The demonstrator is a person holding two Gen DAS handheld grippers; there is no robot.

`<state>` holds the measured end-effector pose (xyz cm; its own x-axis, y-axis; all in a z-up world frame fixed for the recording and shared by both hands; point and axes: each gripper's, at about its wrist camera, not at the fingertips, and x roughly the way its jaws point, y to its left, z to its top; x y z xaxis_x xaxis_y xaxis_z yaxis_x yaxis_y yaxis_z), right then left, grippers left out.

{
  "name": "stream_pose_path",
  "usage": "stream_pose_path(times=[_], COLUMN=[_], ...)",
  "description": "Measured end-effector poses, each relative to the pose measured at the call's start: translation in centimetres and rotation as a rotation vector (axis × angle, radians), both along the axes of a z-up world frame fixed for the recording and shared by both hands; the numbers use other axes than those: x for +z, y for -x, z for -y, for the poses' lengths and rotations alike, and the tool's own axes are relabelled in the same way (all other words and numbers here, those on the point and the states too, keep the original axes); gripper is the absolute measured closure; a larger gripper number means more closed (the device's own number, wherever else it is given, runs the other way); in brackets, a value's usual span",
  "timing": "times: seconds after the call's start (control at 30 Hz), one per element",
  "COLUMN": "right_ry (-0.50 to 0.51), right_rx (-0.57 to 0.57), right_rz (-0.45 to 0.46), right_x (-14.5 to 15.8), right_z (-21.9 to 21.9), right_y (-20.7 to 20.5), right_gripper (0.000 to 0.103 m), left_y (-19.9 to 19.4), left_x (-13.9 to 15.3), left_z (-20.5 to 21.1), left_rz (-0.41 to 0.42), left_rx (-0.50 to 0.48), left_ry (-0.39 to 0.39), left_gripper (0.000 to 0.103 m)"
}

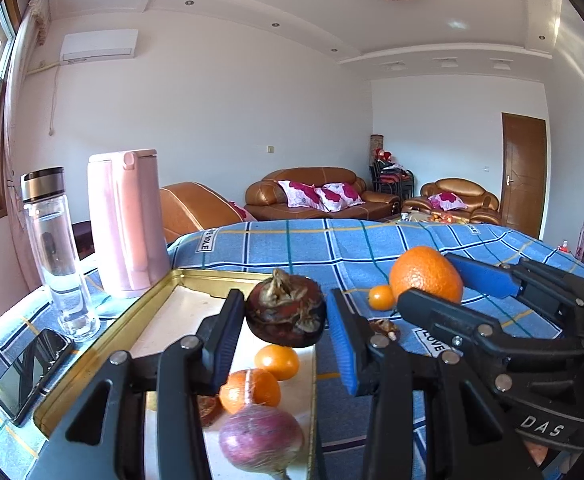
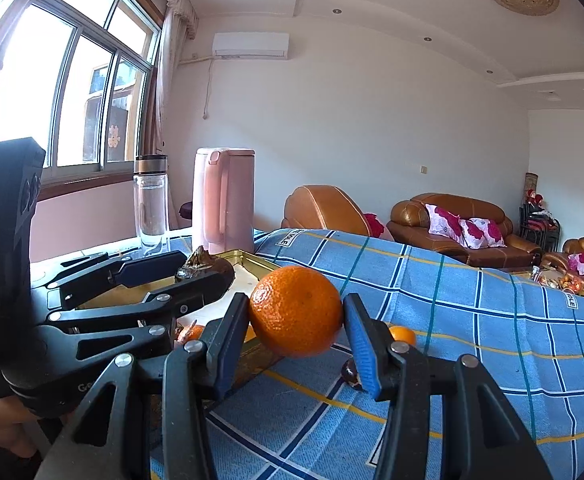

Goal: Organize fruits
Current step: 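Open the left tool over the tray while the right tool drops the orange in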

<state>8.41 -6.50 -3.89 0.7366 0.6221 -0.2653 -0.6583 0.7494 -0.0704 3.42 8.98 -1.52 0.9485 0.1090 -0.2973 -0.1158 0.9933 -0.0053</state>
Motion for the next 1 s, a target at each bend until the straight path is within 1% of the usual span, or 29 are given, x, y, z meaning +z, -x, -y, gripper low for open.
stream_pose_path(times=[0.33, 0.63, 0.77, 1.0], right_ry=[0.011, 0.037, 0.057, 0.104], right_rx=[0.049, 0.108, 0.134, 0.179], right_rz=[-0.014, -0.033, -0.040, -0.044], right_x=[-0.2, -0.6, -0.9, -1.5], right_z=[-2.3, -5.2, -6.6, -9.0], right_y=[0.1, 0.3, 0.5, 1.1], right_gripper=[0.053, 0.053, 0.053, 0.053], left_y=[0.5, 0.9, 0.9, 1.0], left_x=[-0.3, -0.8, -1.1, -1.7], left_z=[-2.2, -5.4, -7.1, -9.1], left_rz=[-0.021, -0.051, -0.075, -0.111], left_rx=[0.043, 0.119, 0.153, 0.186], left_ry=[0.002, 0.023, 0.033, 0.048], left_gripper=[0.059, 0.059, 0.059, 0.059])
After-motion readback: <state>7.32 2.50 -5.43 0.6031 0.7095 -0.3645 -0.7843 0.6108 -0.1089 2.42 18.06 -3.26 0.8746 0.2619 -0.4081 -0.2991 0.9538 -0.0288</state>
